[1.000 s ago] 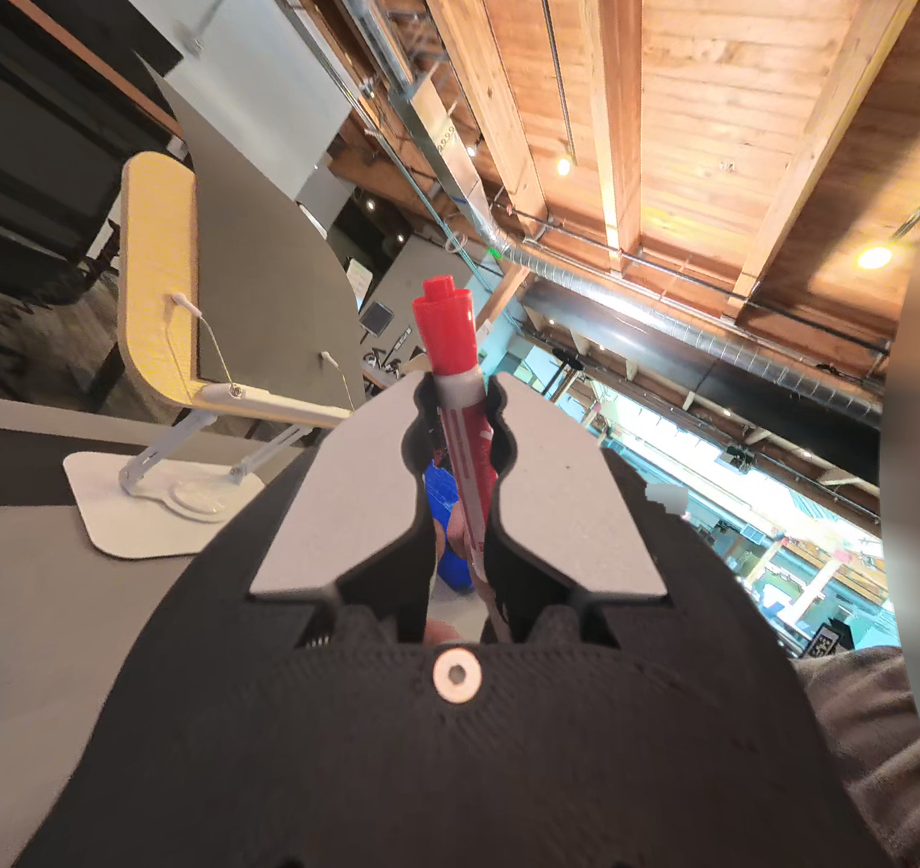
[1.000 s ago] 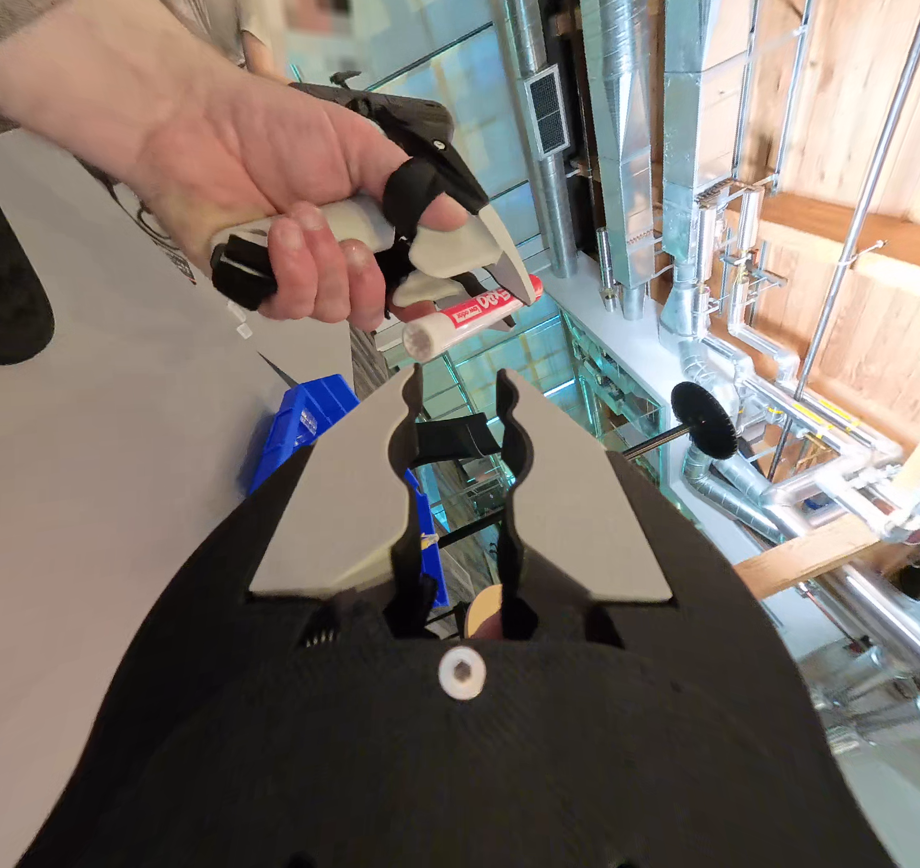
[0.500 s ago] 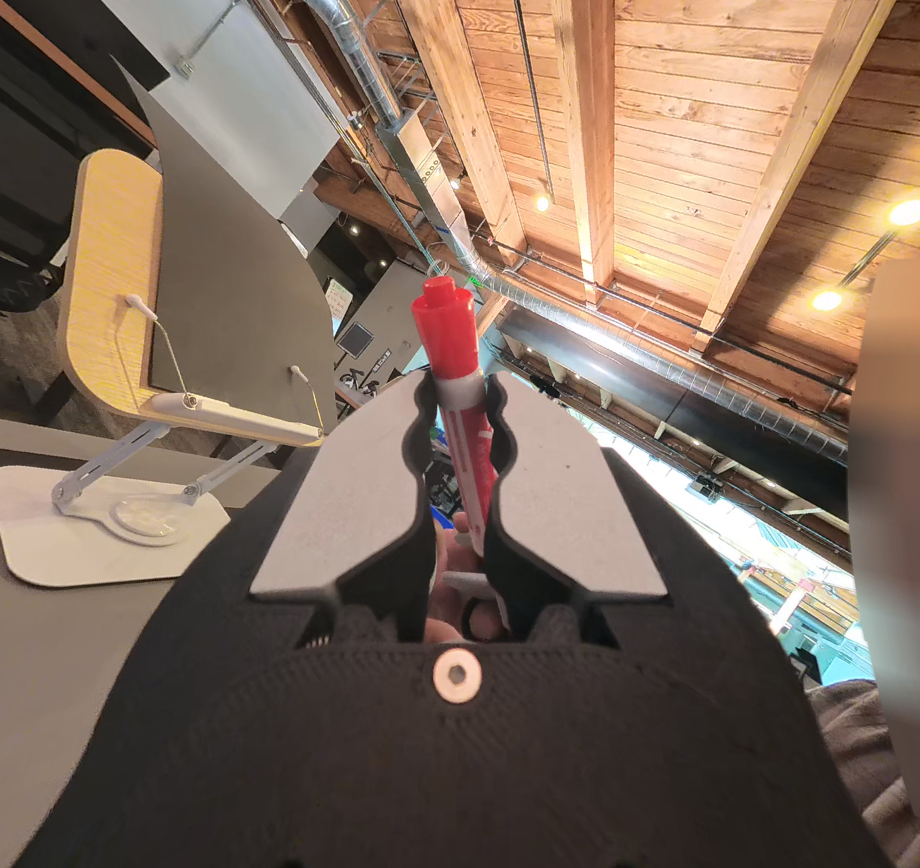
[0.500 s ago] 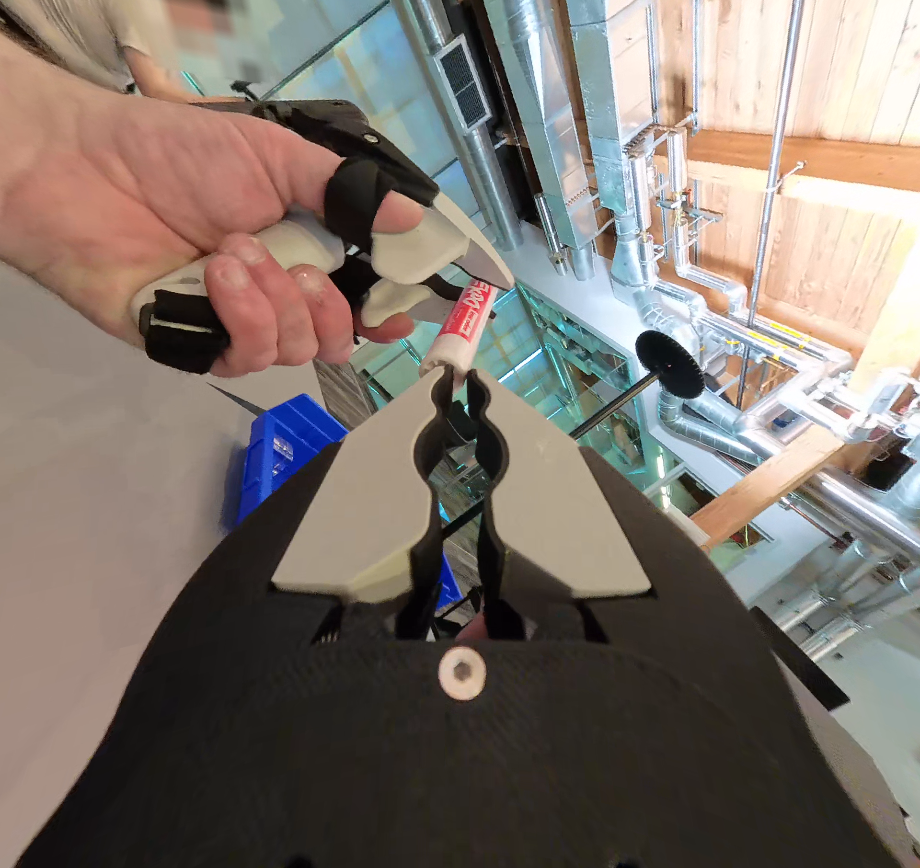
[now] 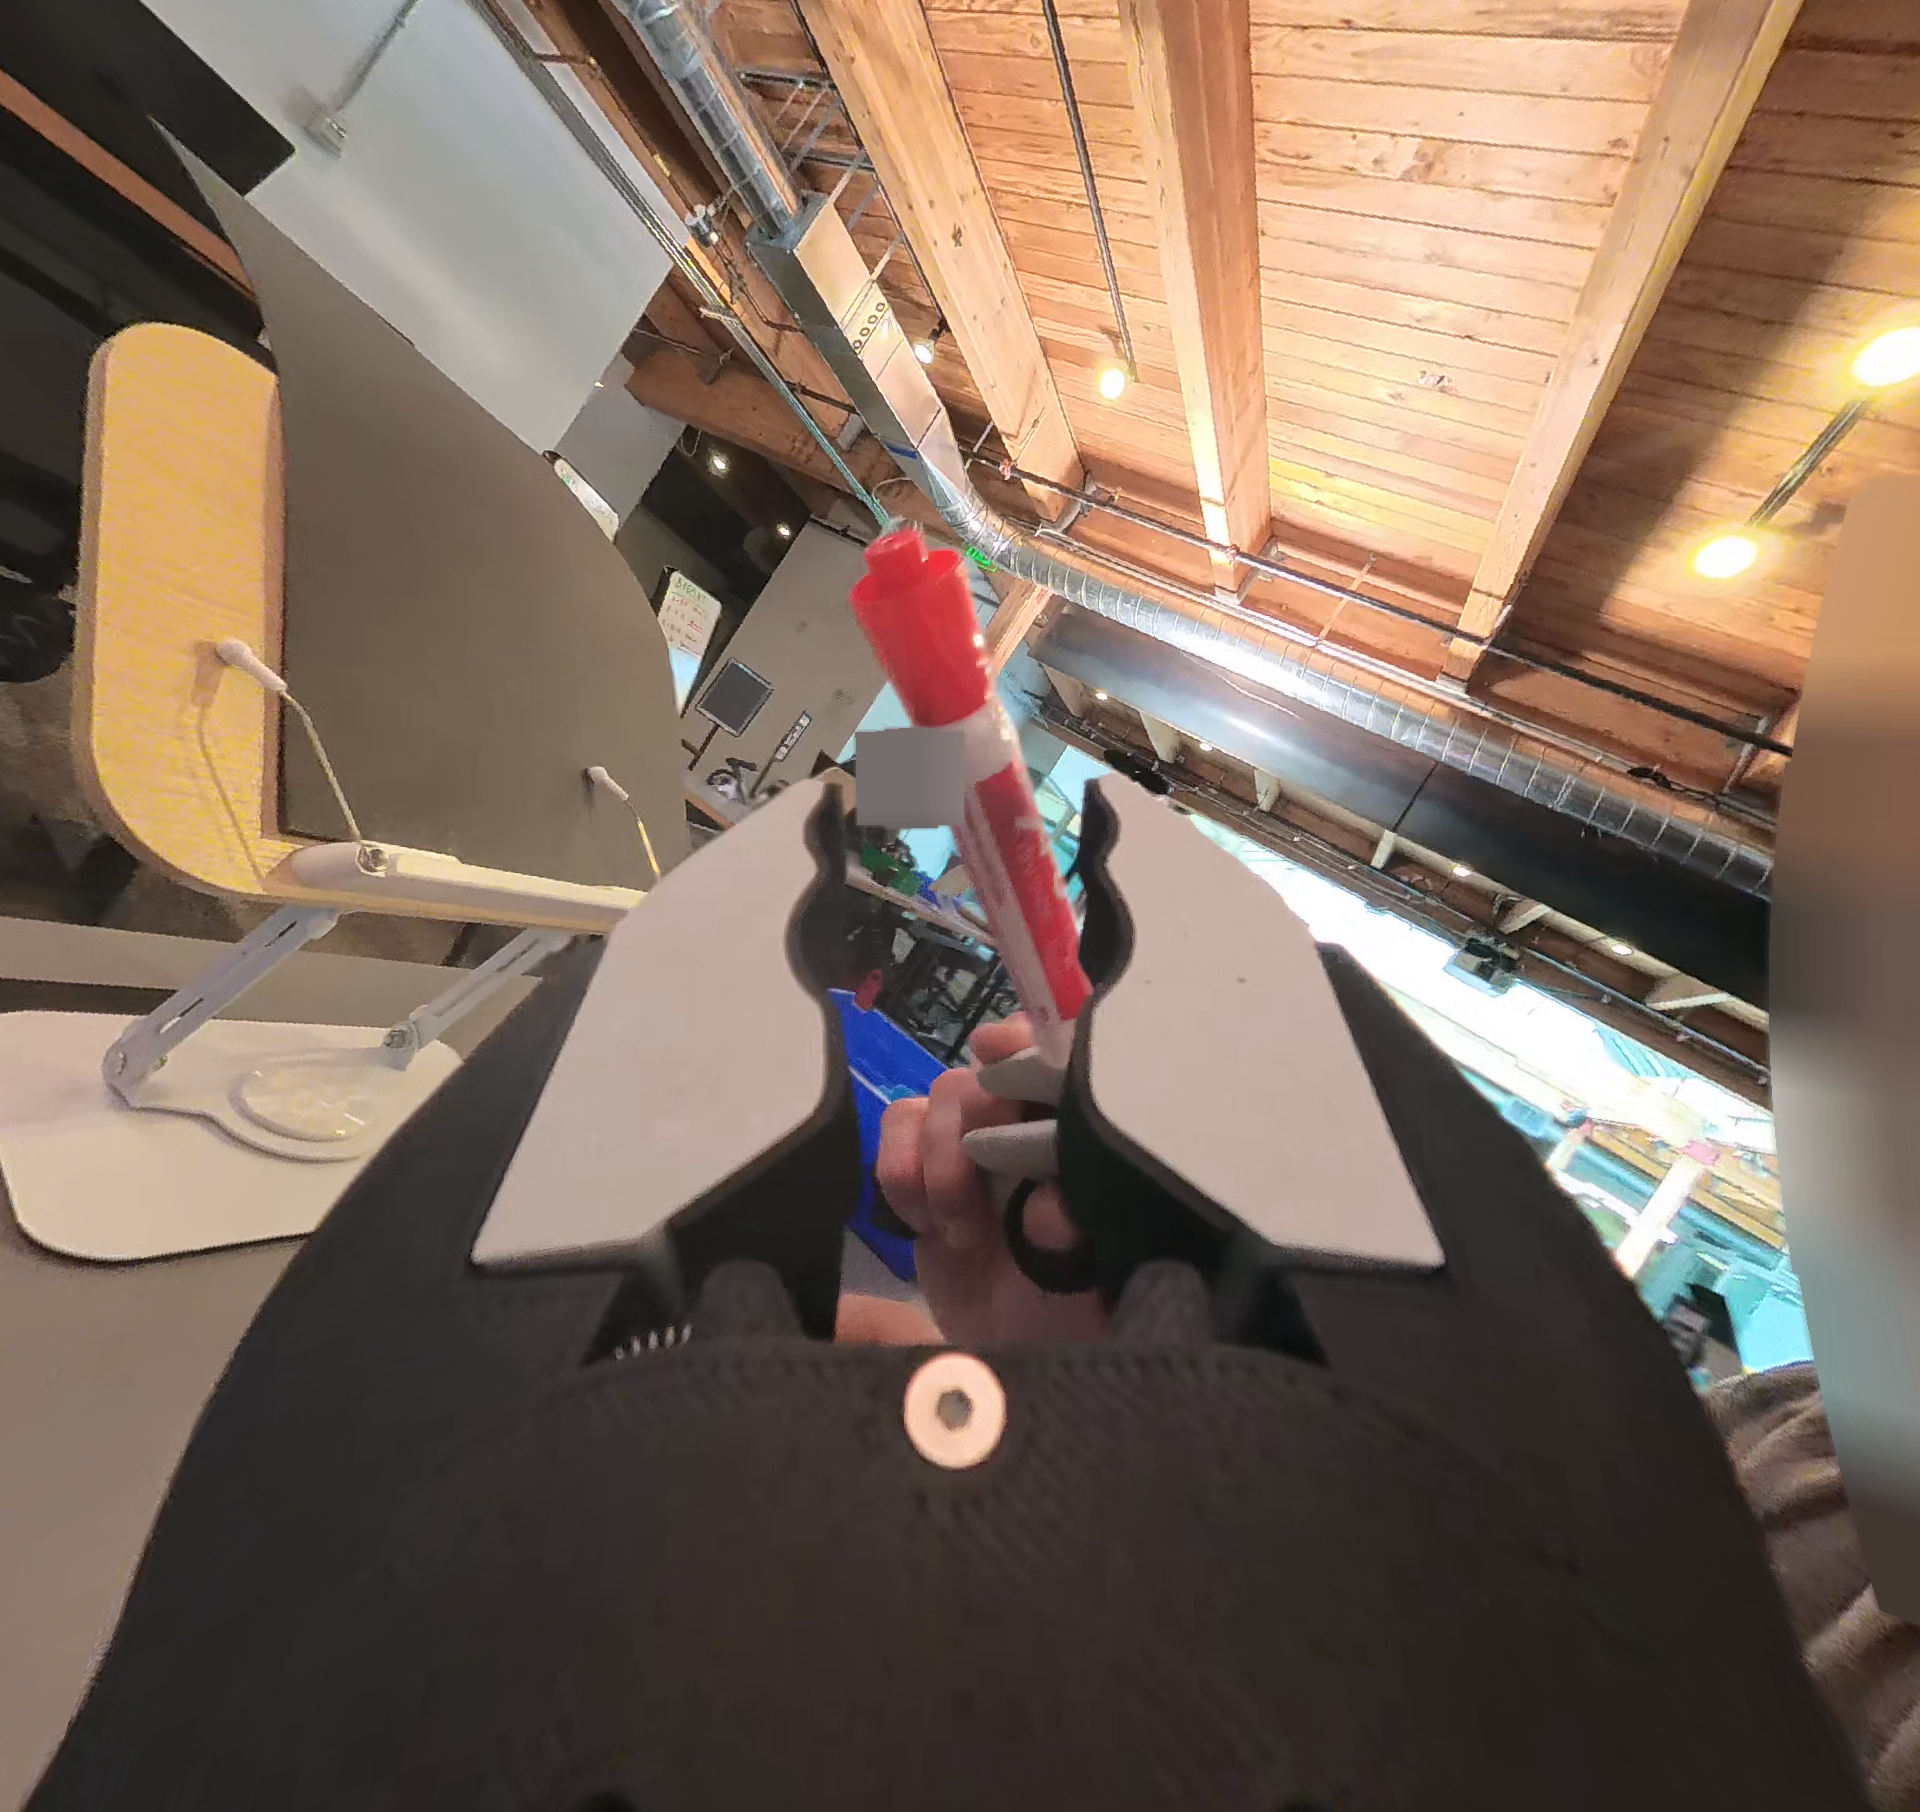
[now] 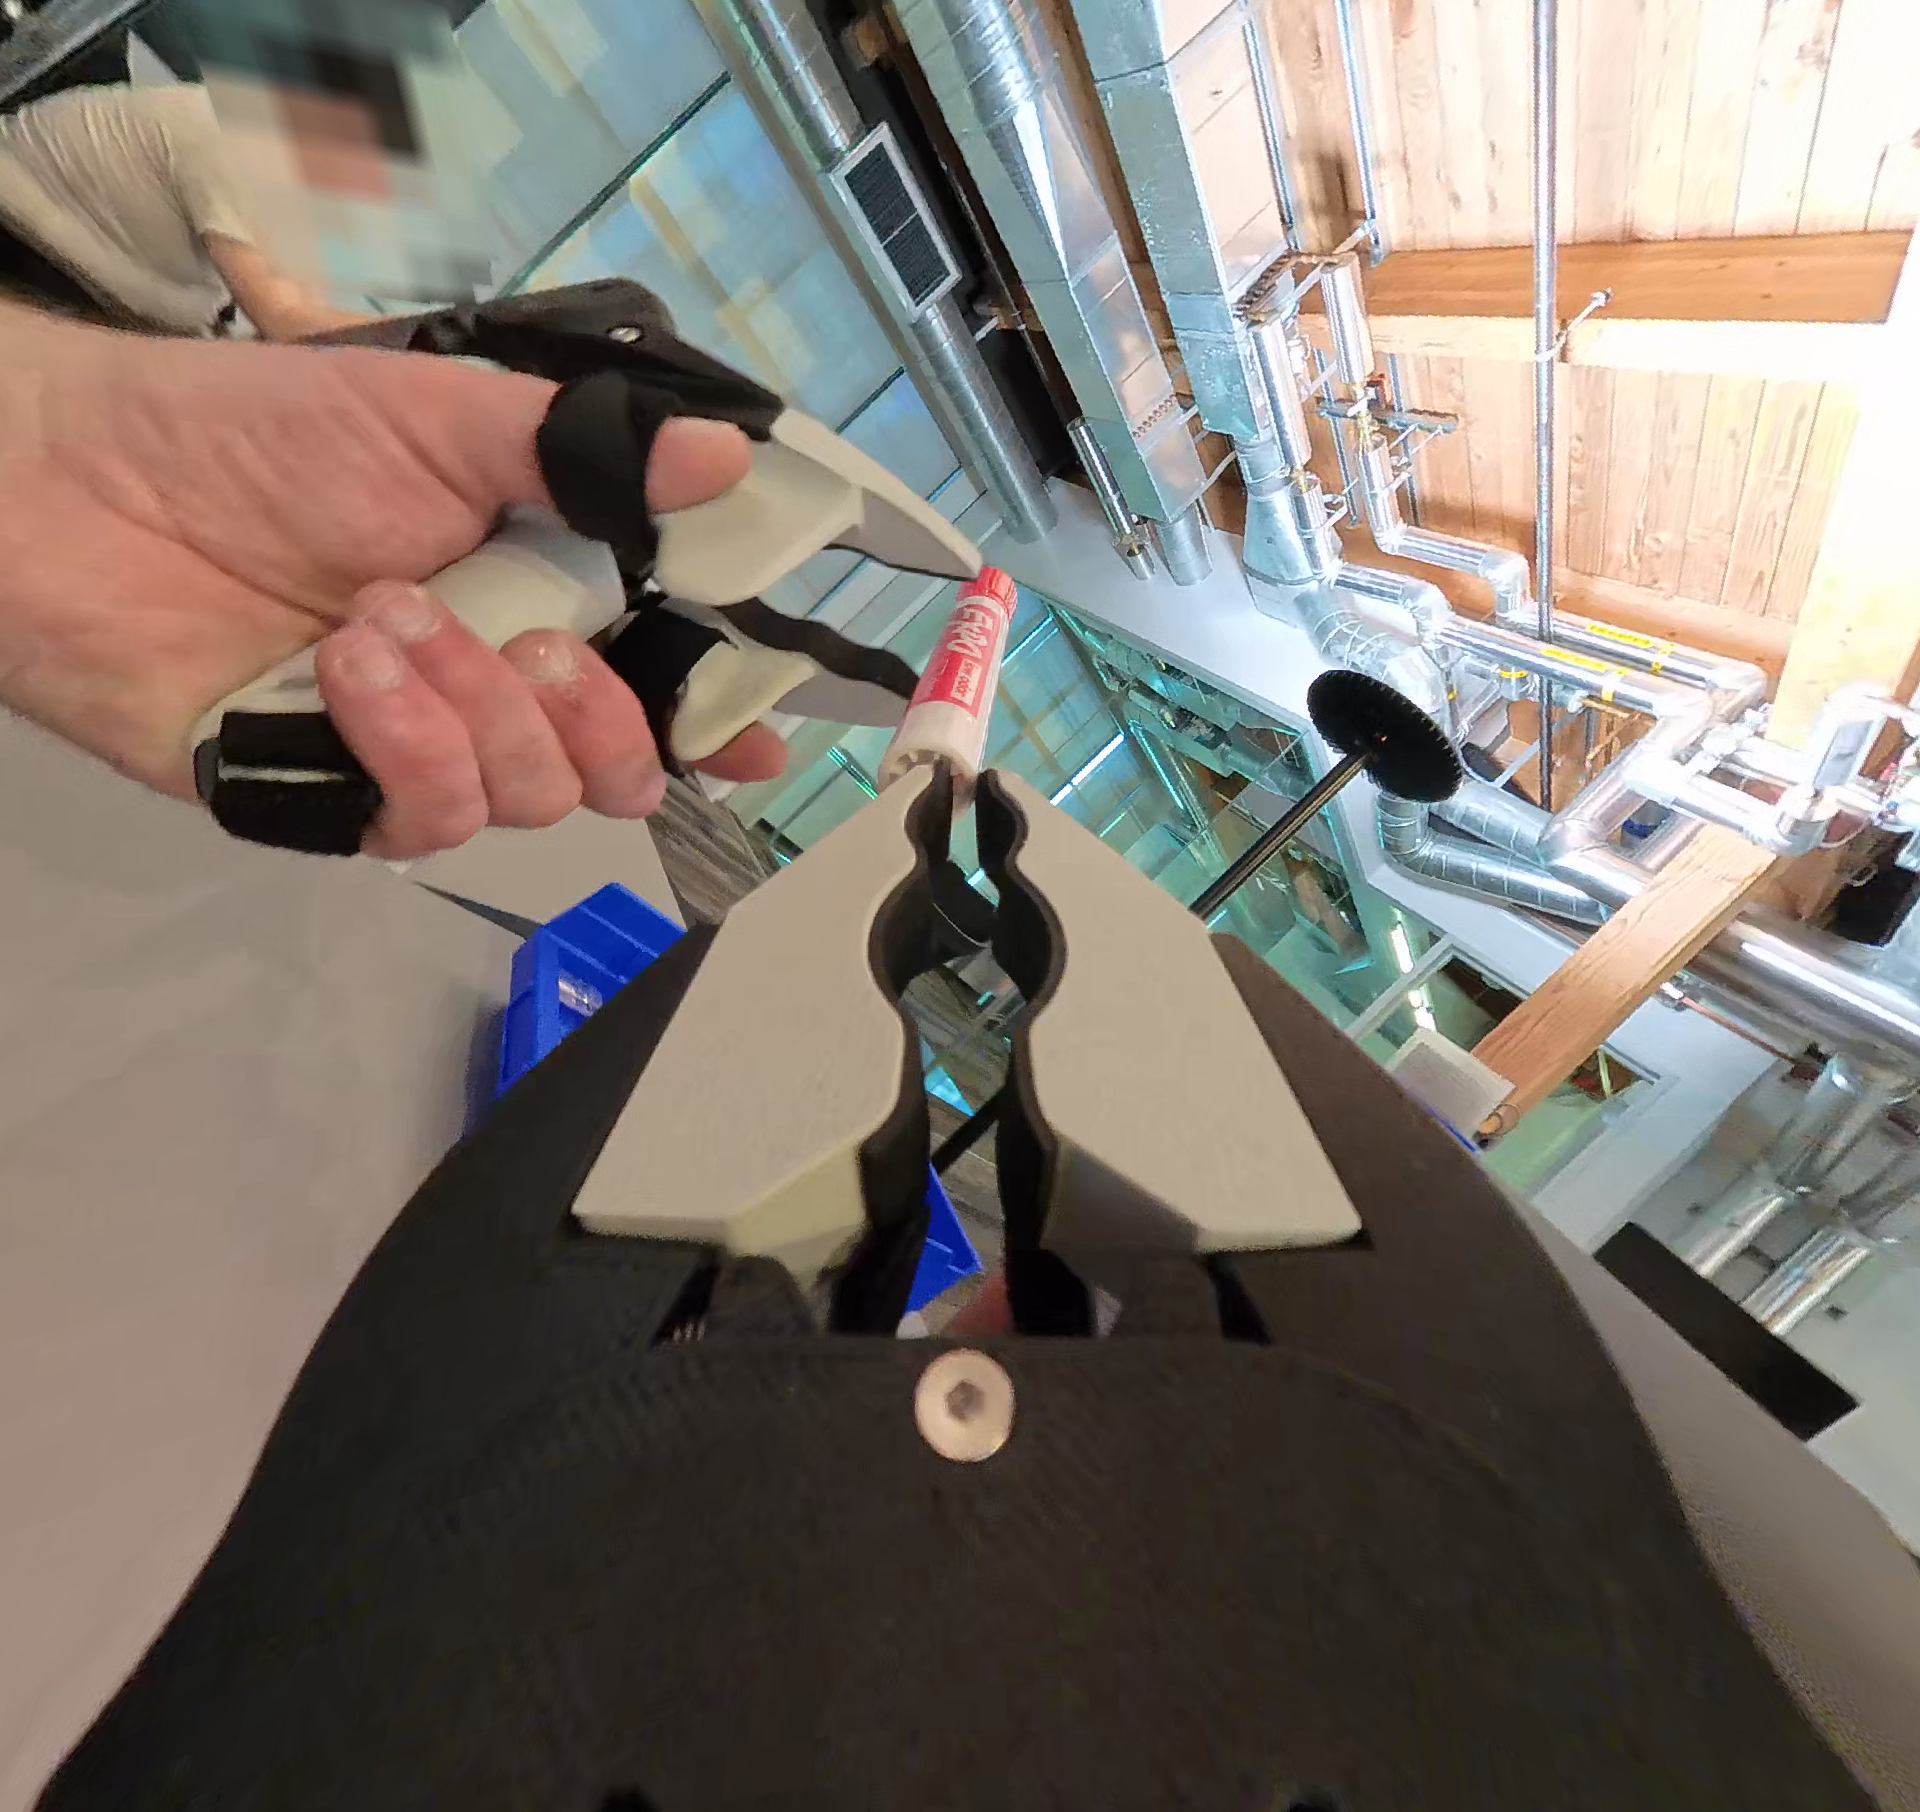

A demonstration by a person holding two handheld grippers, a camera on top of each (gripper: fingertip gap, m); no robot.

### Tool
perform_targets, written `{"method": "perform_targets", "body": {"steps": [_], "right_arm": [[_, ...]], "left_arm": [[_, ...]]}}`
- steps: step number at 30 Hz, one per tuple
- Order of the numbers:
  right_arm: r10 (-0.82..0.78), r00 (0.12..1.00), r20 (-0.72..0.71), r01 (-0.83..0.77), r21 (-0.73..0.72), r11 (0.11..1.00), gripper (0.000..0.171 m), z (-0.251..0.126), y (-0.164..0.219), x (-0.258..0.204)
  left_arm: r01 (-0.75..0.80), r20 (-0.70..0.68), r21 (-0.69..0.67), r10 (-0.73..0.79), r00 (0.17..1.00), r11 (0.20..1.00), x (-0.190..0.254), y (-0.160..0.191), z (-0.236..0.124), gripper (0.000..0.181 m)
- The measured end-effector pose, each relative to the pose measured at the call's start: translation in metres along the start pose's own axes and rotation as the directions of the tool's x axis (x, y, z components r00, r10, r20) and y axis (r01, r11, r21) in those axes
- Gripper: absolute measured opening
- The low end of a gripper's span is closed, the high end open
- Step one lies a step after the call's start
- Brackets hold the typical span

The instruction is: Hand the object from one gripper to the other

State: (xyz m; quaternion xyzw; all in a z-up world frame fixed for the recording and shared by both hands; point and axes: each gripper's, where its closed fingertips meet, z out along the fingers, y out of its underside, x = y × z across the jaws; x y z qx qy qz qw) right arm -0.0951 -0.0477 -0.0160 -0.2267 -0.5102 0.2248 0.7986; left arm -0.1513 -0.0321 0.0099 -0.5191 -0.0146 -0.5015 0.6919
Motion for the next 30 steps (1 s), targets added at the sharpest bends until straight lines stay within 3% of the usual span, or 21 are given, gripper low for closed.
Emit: {"method": "perform_targets", "body": {"steps": [2,4,7,9,12,16,18,23,27,30], "right_arm": [[0.127,0.992,-0.004,-0.127,0.025,0.992,0.001,-0.002,-0.002,0.011],[0.311,0.950,0.027,-0.312,0.059,0.948,0.001,-0.004,-0.001,0.023],[0.537,0.834,0.127,-0.550,0.111,0.828,0.002,-0.012,0.003,0.040],[0.660,0.720,0.216,-0.693,0.157,0.704,0.001,-0.020,0.004,0.054],[0.715,0.576,0.396,-0.814,0.201,0.544,0.001,-0.039,-0.001,0.068],[0.626,0.447,0.639,-0.876,0.170,0.452,0.001,-0.075,-0.014,0.074],[0.558,0.413,0.720,-0.867,0.123,0.483,0.001,-0.095,-0.018,0.070],[0.446,0.388,0.807,-0.739,-0.016,0.673,0.002,-0.132,-0.020,0.050],[0.427,0.511,0.745,-0.458,-0.185,0.870,0.002,-0.135,0.004,0.031],[0.386,0.598,0.702,-0.223,-0.317,0.922,0.002,-0.137,0.025,0.022]], "left_arm": [[-0.086,0.045,0.003,0.086,0.995,0.996,-0.002,-0.001,-0.001,0.049],[-0.300,0.135,-0.027,0.301,0.944,0.954,-0.003,-0.001,-0.004,0.052],[-0.597,0.195,-0.117,0.607,0.770,0.794,0.007,0.000,-0.006,0.059],[-0.686,0.172,-0.175,0.708,0.685,0.706,0.015,0.005,-0.004,0.058],[-0.615,0.094,-0.192,0.638,0.764,0.765,0.024,0.014,-0.001,0.056],[-0.466,-0.019,-0.266,0.479,0.878,0.844,0.025,0.034,-0.004,0.052],[-0.442,-0.061,-0.299,0.446,0.893,0.846,0.028,0.042,-0.007,0.051],[-0.442,-0.142,-0.390,0.421,0.896,0.808,0.037,0.047,-0.018,0.049],[-0.510,-0.119,-0.452,0.517,0.847,0.732,0.036,0.045,-0.019,0.051],[-0.498,-0.110,-0.518,0.523,0.845,0.696,0.036,0.059,-0.018,0.052]]}}
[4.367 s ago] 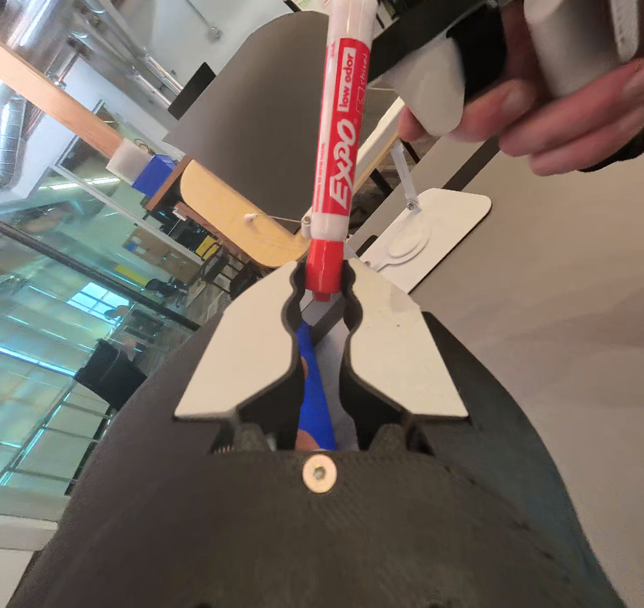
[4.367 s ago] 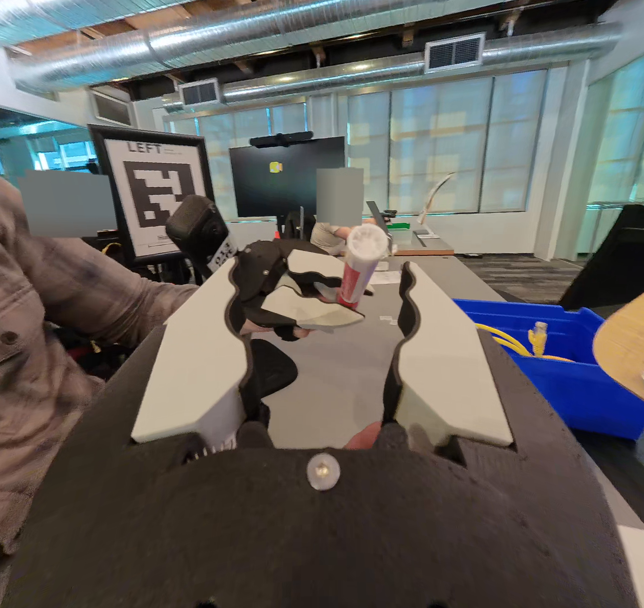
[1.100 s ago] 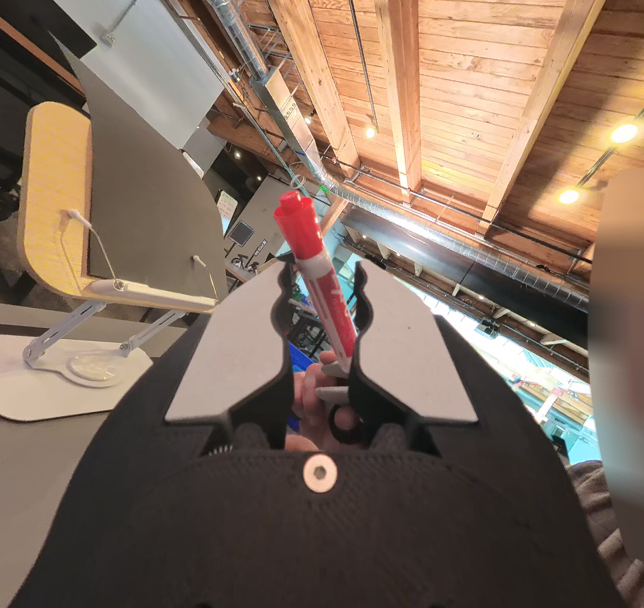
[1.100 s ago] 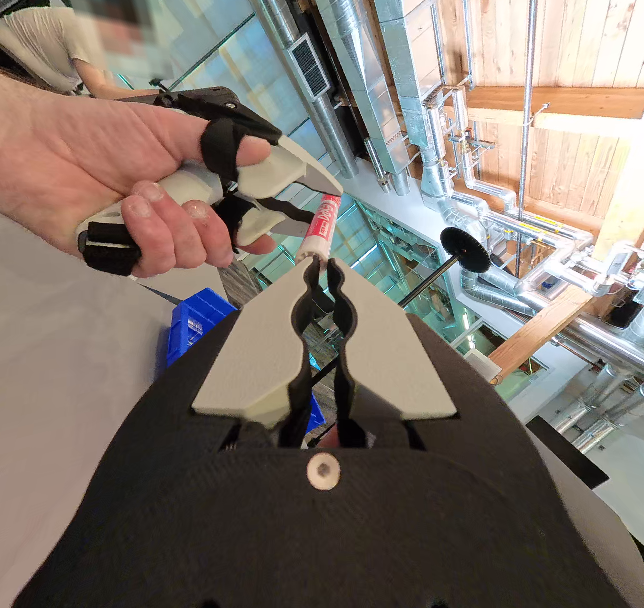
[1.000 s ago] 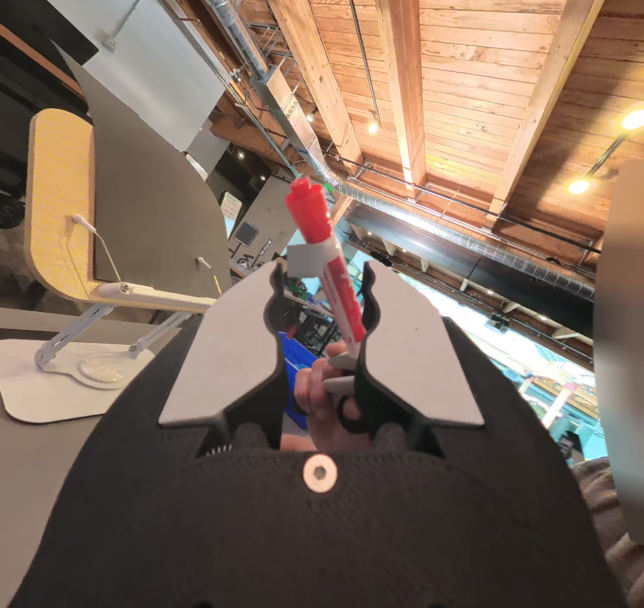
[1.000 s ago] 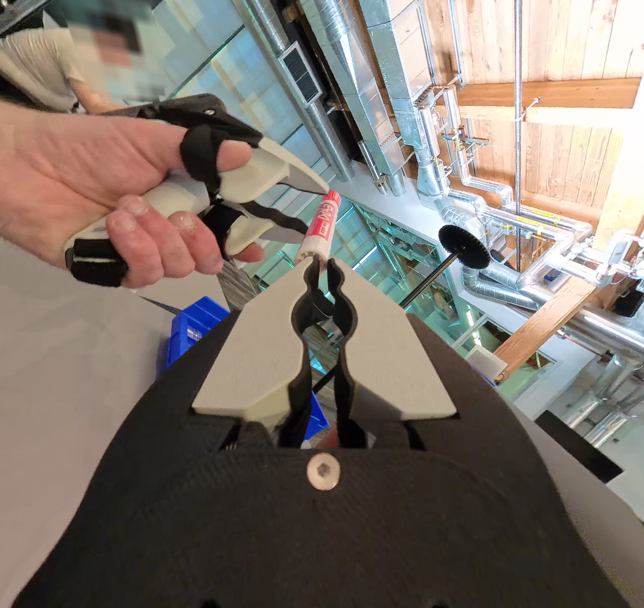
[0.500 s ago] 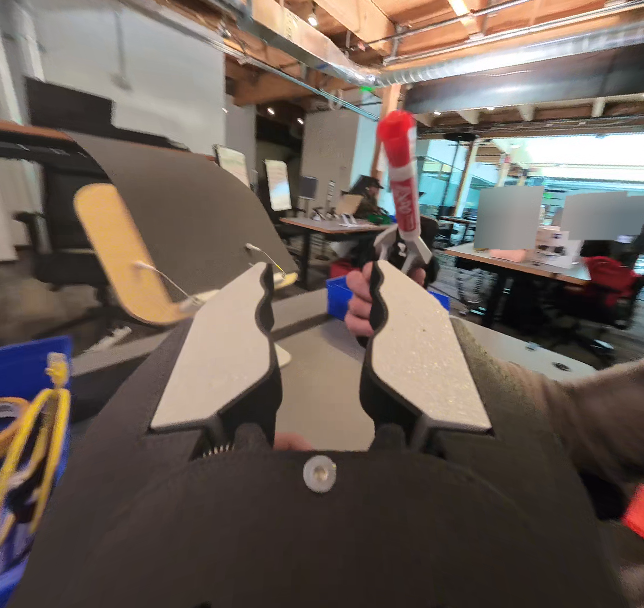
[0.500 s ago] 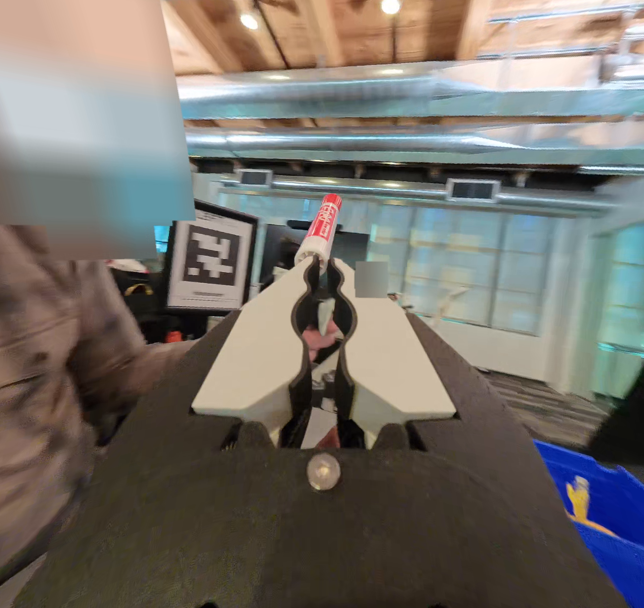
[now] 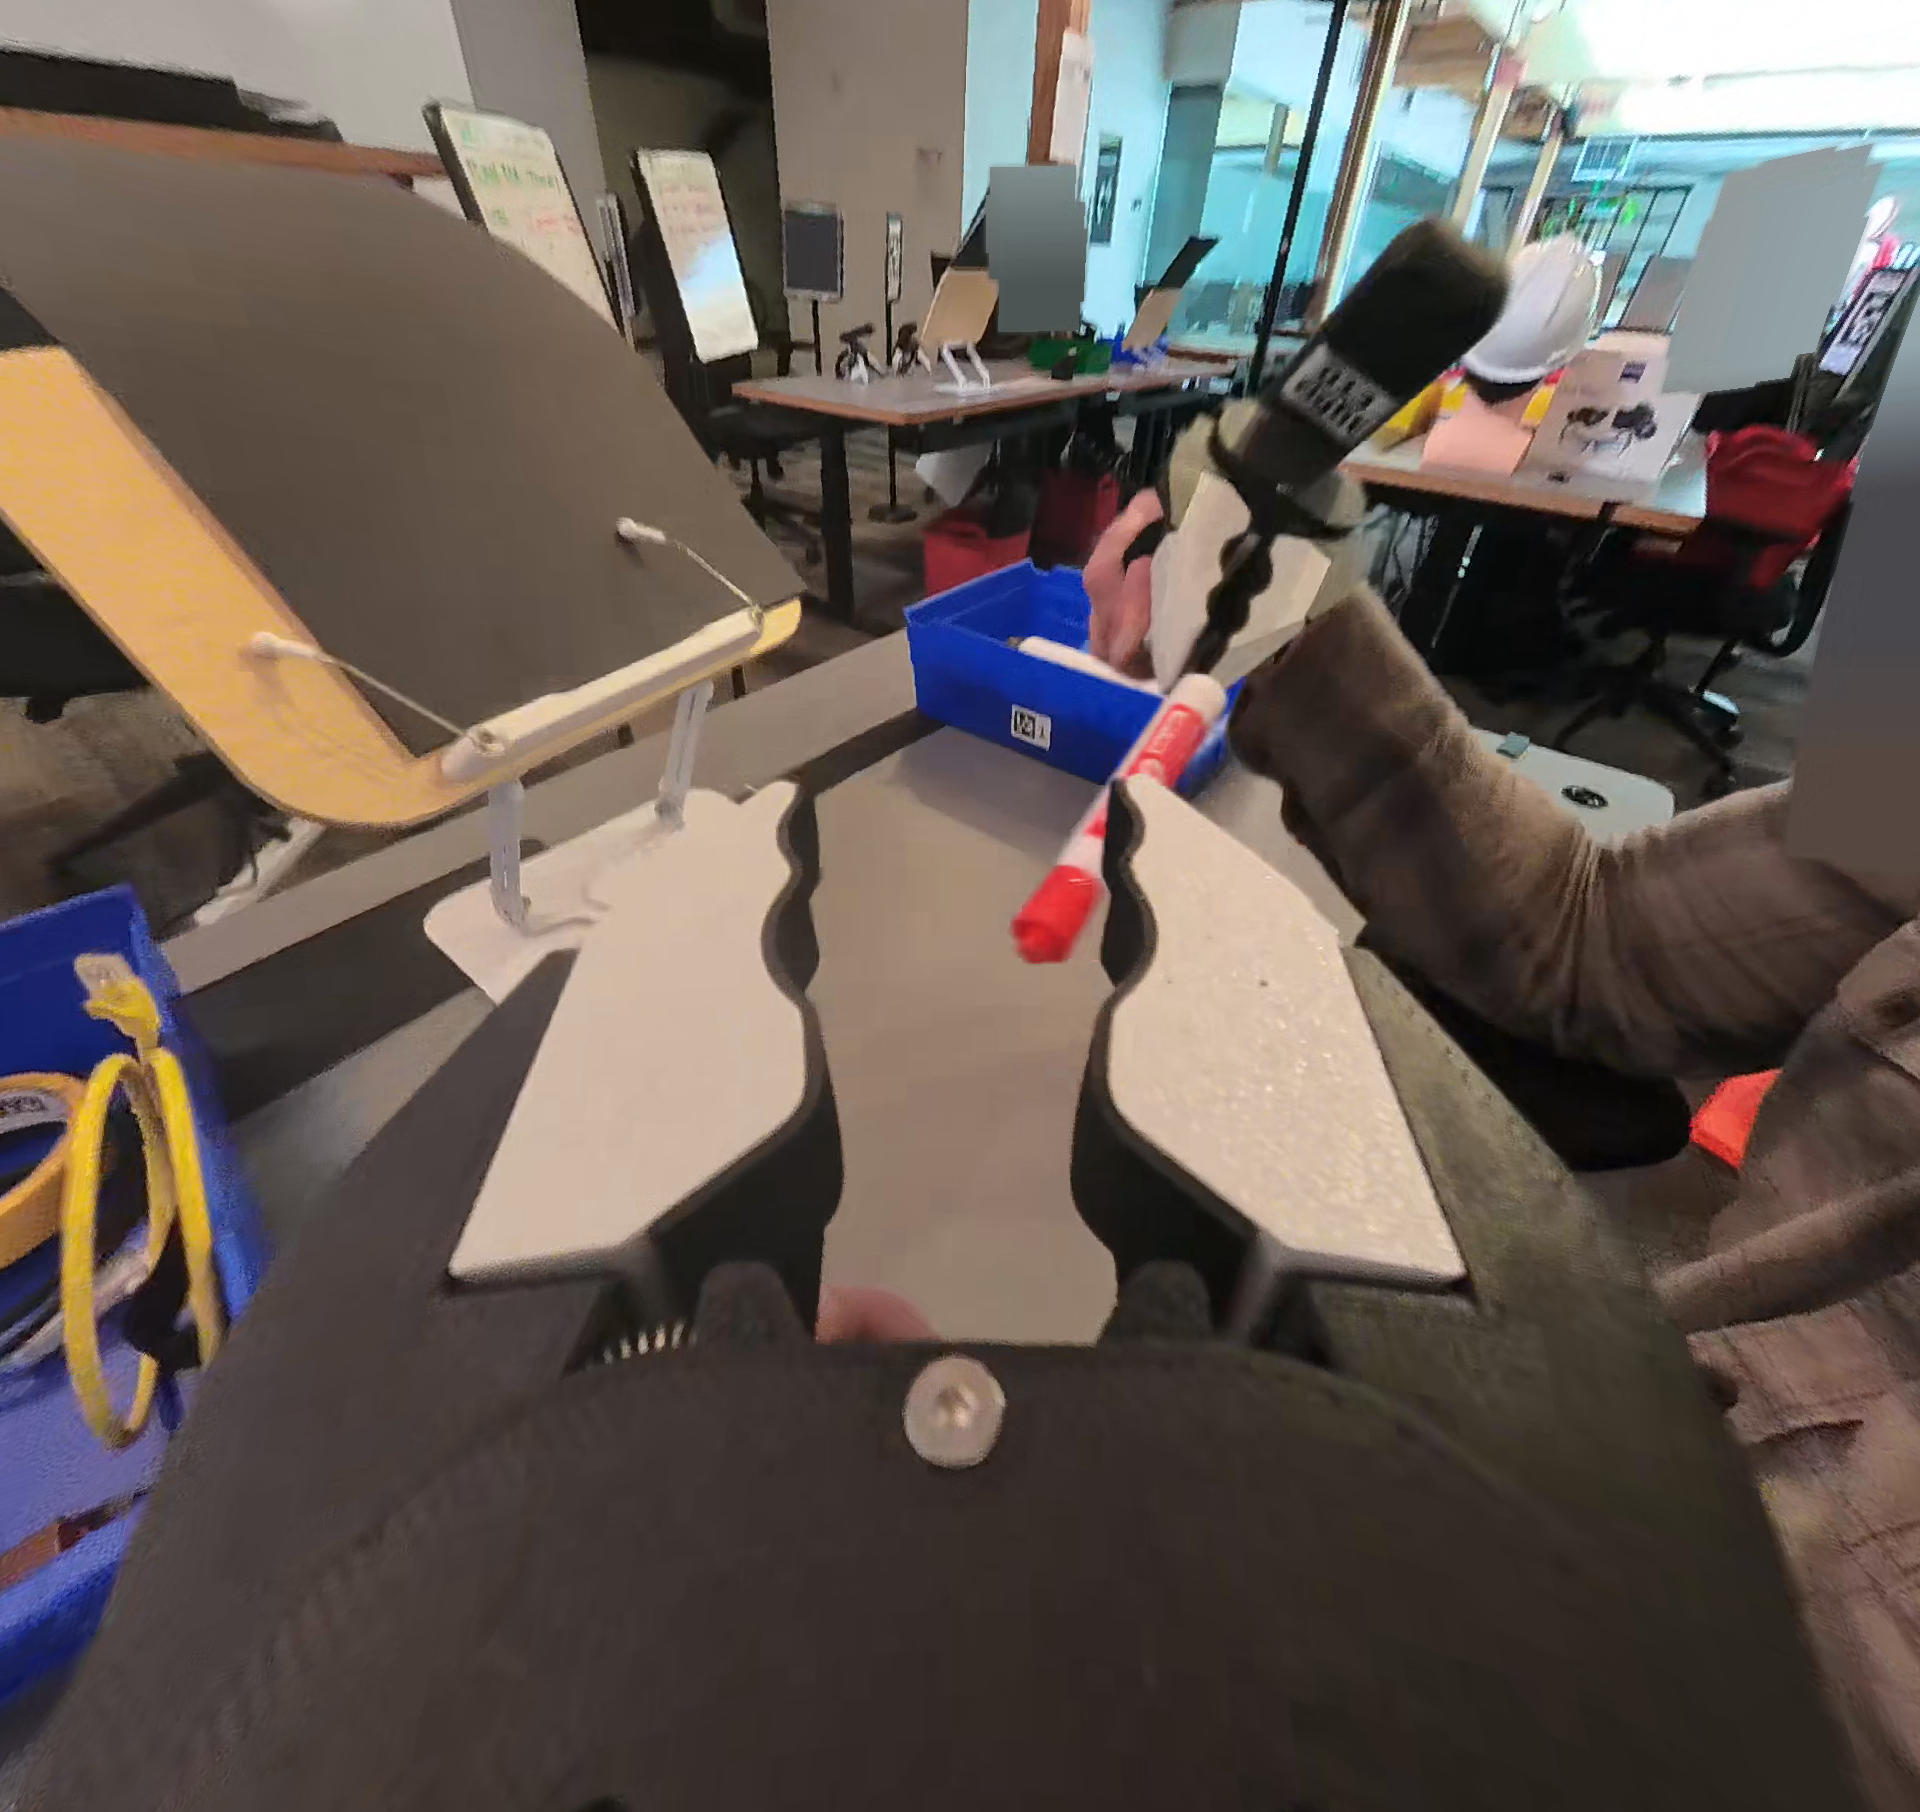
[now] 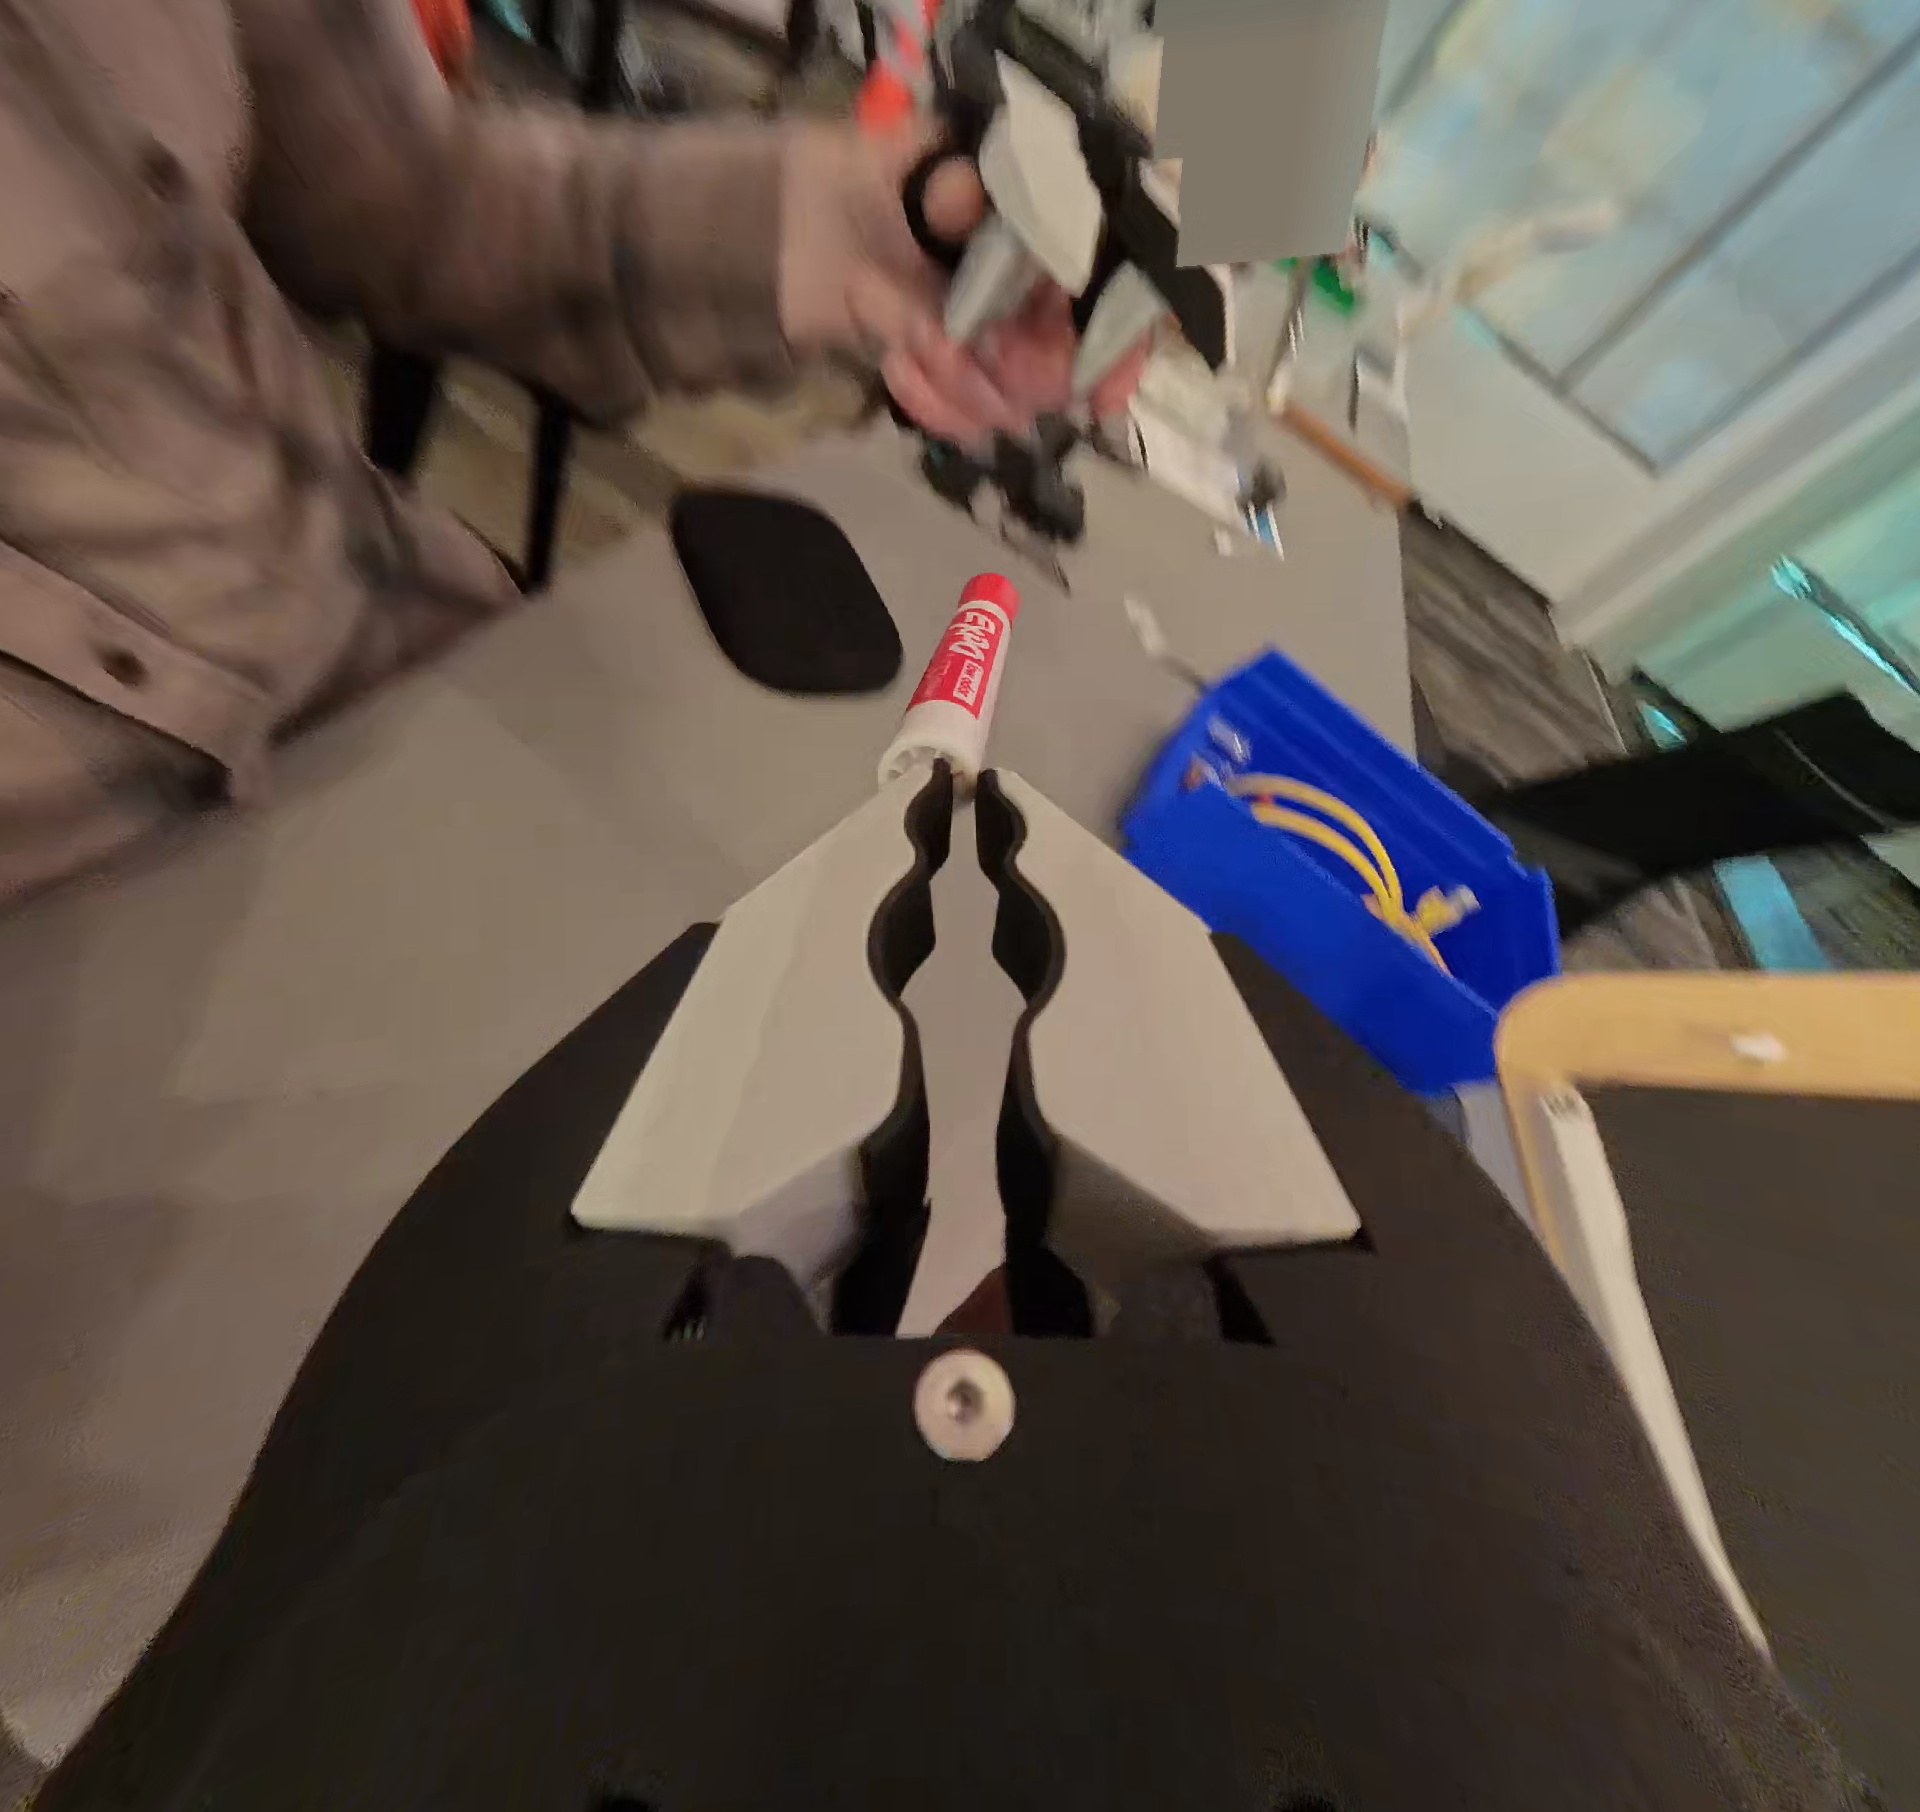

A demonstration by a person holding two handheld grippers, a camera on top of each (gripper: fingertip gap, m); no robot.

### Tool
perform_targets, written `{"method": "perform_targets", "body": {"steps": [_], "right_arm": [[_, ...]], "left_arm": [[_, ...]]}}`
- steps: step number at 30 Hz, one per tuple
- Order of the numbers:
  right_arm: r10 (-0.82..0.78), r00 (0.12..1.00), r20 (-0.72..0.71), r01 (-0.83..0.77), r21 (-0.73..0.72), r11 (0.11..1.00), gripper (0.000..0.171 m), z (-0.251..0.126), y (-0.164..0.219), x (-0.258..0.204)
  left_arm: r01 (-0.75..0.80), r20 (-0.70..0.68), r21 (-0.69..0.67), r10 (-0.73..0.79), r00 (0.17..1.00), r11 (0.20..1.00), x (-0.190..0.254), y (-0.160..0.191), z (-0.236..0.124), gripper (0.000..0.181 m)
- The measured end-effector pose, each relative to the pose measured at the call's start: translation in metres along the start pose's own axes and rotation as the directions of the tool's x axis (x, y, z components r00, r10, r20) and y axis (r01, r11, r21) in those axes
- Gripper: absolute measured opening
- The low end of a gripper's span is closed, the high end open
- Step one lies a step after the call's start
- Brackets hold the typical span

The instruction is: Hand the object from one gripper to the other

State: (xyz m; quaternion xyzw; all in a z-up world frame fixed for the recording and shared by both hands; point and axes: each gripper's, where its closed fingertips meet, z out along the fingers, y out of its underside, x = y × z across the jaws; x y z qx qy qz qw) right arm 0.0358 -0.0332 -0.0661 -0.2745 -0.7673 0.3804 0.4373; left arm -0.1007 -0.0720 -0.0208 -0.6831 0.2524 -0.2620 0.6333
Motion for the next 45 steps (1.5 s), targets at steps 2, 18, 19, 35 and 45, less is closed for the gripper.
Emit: {"method": "perform_targets", "body": {"steps": [2,18,19,35,45], "right_arm": [[-0.024,0.999,-0.041,0.016,-0.173,0.985,0.002,0.002,0.017,0.001],[0.155,0.977,0.147,-0.057,-0.519,0.853,0.002,0.031,0.066,-0.043],[0.151,0.978,0.146,-0.053,-0.523,0.851,0.002,0.032,0.066,-0.043],[0.041,0.996,0.074,0.002,-0.500,0.866,0.003,0.039,0.051,-0.029],[0.059,0.978,-0.201,-0.113,-0.268,0.957,0.044,0.026,0.018,0.029]], "left_arm": [[0.023,-0.043,-0.038,-0.025,0.999,0.999,0.012,0.009,0.008,0.051],[-0.527,-0.108,-0.337,0.524,0.845,0.780,0.074,0.106,0.100,0.055],[-0.536,-0.108,-0.358,0.536,0.837,0.765,0.075,0.112,0.105,0.055],[-0.563,0.040,-0.454,0.646,0.762,0.691,0.052,0.132,0.127,0.024],[-0.030,0.199,0.222,-0.016,0.980,0.975,-0.010,0.016,0.074,0.022]]}}
